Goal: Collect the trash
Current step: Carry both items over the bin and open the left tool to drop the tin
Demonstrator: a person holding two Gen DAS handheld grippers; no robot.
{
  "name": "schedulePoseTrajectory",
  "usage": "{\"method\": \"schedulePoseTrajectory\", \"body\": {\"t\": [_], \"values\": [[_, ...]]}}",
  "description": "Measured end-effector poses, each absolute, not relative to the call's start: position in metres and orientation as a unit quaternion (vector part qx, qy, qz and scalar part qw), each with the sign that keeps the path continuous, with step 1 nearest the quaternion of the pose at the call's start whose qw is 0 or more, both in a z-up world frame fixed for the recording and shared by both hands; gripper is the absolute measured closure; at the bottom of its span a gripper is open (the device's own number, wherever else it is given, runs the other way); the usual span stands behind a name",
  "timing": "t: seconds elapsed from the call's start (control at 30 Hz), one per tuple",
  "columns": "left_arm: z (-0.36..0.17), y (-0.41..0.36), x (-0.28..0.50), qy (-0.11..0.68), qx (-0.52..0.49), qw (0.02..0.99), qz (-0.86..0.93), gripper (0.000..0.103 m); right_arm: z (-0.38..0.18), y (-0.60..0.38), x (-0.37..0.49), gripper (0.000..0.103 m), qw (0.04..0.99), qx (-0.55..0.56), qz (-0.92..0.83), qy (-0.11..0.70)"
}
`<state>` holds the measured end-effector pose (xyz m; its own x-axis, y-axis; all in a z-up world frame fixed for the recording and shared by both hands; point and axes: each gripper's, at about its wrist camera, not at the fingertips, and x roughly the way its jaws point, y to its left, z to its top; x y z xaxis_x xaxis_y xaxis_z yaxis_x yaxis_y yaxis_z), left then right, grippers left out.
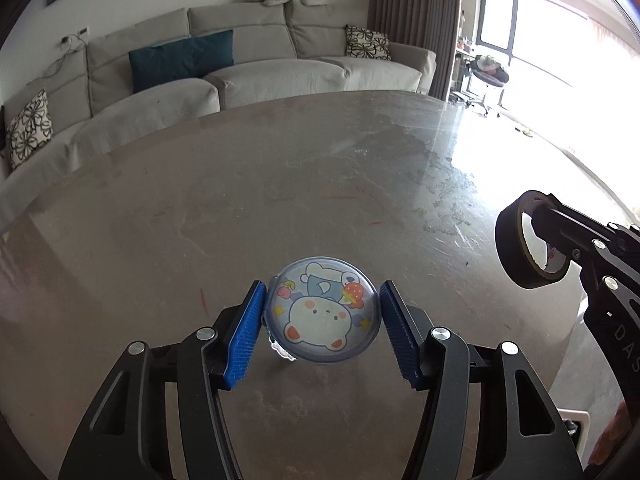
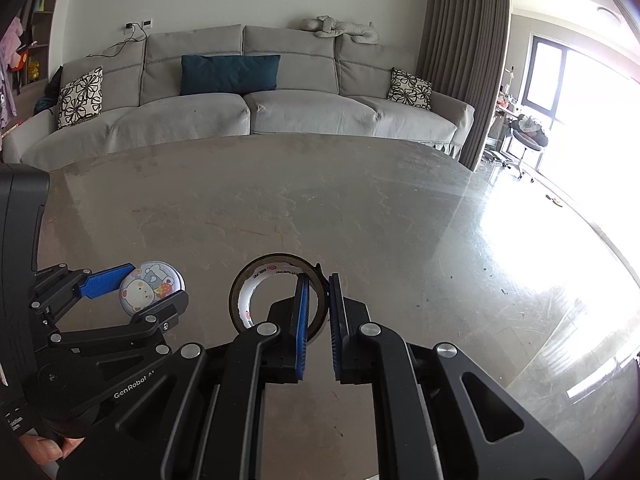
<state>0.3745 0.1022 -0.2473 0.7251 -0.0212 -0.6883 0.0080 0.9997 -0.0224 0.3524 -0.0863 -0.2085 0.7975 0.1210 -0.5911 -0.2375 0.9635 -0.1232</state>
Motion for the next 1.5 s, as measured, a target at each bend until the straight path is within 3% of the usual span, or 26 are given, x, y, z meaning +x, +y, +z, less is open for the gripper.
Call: {"method": "schedulePoseTrajectory", "body": {"t": [0.67, 1.5], "values": [[-0.219, 0.043, 0.28, 0.336, 0.051, 0.932, -0.127, 0.046, -0.168, -0.144, 0.241, 0.093, 0.958, -0.066, 0.039, 0.275], [-0.284, -0.104, 0.181, 0.338, 0.222, 0.852, -0.333, 0.045, -0.247, -0.251, 0.109, 0.092, 0.926, 0.008, -0.123, 0.358]]}}
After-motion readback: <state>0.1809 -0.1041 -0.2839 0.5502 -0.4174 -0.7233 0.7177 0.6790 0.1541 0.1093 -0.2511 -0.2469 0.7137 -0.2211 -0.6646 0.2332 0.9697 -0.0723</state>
